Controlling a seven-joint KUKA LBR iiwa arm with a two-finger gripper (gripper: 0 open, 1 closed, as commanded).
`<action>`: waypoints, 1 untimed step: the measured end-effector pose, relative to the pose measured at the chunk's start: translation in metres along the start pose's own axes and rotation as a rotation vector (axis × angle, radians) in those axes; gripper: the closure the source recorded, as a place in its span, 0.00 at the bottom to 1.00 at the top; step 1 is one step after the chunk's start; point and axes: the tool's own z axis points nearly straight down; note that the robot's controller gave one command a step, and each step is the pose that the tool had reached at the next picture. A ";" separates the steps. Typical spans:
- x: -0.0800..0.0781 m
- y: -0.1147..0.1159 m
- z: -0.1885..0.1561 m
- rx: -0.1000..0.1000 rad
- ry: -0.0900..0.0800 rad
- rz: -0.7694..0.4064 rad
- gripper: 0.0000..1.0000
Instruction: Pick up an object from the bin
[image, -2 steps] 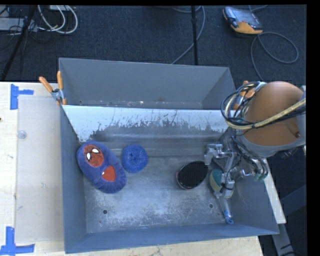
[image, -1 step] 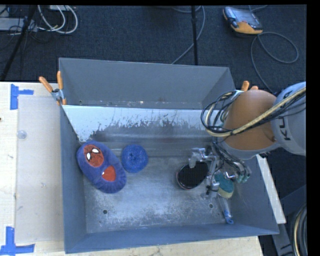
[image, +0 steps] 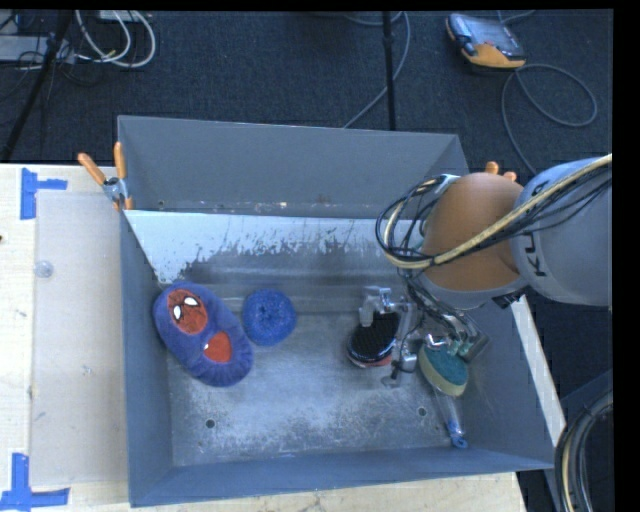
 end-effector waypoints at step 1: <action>-0.012 -0.004 0.017 0.001 -0.007 -0.134 0.00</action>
Offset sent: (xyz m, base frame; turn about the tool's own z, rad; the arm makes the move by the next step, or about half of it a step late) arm 0.0325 -0.0250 -0.0305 -0.2575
